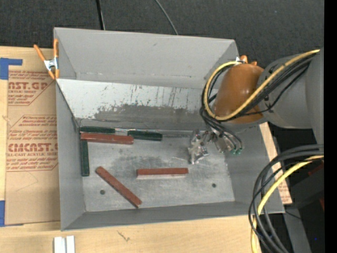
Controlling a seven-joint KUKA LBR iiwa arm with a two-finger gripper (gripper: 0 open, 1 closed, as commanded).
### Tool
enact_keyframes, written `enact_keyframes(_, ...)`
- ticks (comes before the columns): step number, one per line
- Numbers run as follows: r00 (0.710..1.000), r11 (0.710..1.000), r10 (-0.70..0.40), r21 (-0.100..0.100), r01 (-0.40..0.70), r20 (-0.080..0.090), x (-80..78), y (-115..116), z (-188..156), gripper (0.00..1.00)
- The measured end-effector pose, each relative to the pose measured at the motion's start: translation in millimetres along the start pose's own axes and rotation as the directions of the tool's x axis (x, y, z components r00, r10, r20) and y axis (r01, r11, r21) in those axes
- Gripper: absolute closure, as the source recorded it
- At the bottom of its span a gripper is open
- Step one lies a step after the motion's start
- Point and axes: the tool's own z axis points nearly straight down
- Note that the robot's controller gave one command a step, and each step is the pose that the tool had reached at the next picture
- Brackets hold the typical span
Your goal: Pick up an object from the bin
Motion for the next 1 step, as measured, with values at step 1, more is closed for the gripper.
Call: enact_keyframes(1, 1.000, 1.000, -0.001, -0.004, 0.001, -0.013, 3.4, 1.2, 2.5, 0.00)
